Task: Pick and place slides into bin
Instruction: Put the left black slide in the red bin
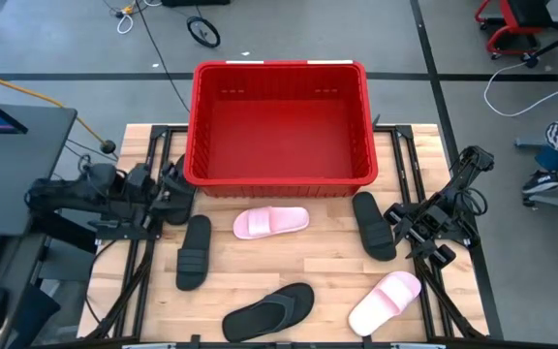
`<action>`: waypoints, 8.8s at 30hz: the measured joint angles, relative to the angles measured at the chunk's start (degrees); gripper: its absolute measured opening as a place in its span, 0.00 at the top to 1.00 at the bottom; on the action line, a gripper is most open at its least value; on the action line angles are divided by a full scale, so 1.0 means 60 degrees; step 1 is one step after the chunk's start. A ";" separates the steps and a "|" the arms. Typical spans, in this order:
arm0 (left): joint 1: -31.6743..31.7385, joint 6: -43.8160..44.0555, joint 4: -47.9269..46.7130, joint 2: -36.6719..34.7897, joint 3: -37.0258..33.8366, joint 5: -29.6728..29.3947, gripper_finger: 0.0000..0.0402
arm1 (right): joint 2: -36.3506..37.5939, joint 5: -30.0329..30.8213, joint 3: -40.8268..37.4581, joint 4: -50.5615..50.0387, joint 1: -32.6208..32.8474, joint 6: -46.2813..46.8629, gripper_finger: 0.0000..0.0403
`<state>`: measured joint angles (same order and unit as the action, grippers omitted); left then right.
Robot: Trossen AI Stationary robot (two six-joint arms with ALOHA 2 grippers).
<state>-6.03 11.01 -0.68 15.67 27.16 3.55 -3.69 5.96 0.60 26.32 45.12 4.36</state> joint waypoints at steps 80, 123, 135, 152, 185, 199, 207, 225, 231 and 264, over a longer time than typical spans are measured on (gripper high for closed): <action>-0.4311 0.7554 -1.2080 0.9531 0.8061 -0.1136 0.57 | -1.3836 0.1183 1.3261 -0.9564 -0.1231 0.7423 0.56; -0.7493 1.1341 -1.4320 1.6104 0.7778 -0.3208 0.57 | -1.5720 0.2041 1.2819 -0.9411 -0.1213 1.2039 0.56; -0.6957 1.1075 -1.4367 1.6100 0.6819 -0.2968 0.95 | -1.5718 0.2047 1.2819 -0.9420 -0.0845 1.1493 0.56; -0.6728 0.9839 -1.4817 1.5872 1.1198 -0.2048 0.98 | -1.5720 0.3003 1.2819 -0.9422 -0.0346 1.0844 0.56; -0.6309 0.9298 -1.1611 1.5853 0.6073 -0.0573 0.41 | -1.5720 0.3284 1.2819 -0.9411 0.0004 1.1252 0.56; -0.6242 0.9341 -1.1584 1.5928 0.7014 -0.0623 0.93 | -1.5720 0.4510 1.2819 -0.9410 0.0000 1.1333 0.56; -0.6337 0.9288 -1.1980 1.5925 1.0820 -0.0734 0.93 | -1.5720 0.4535 1.2819 -0.9411 0.0000 1.1344 0.56; -0.5579 0.6275 -1.3700 1.4503 1.7045 -0.7190 0.94 | -1.5722 0.4576 1.2819 -0.9105 0.0000 1.1351 0.56; -0.3460 0.4528 -1.4133 1.4444 1.7012 -0.7648 0.94 | -1.5724 0.4771 1.2819 -0.9003 0.0000 1.1336 0.56; 0.6450 -0.1762 -0.7608 1.4513 0.8739 -0.3445 0.92 | -1.5724 0.5582 1.2819 -0.8985 0.0004 1.1020 0.56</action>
<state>32.67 0.44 -46.33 102.75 79.59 -17.12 -98.04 39.45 77.52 -27.60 45.15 70.48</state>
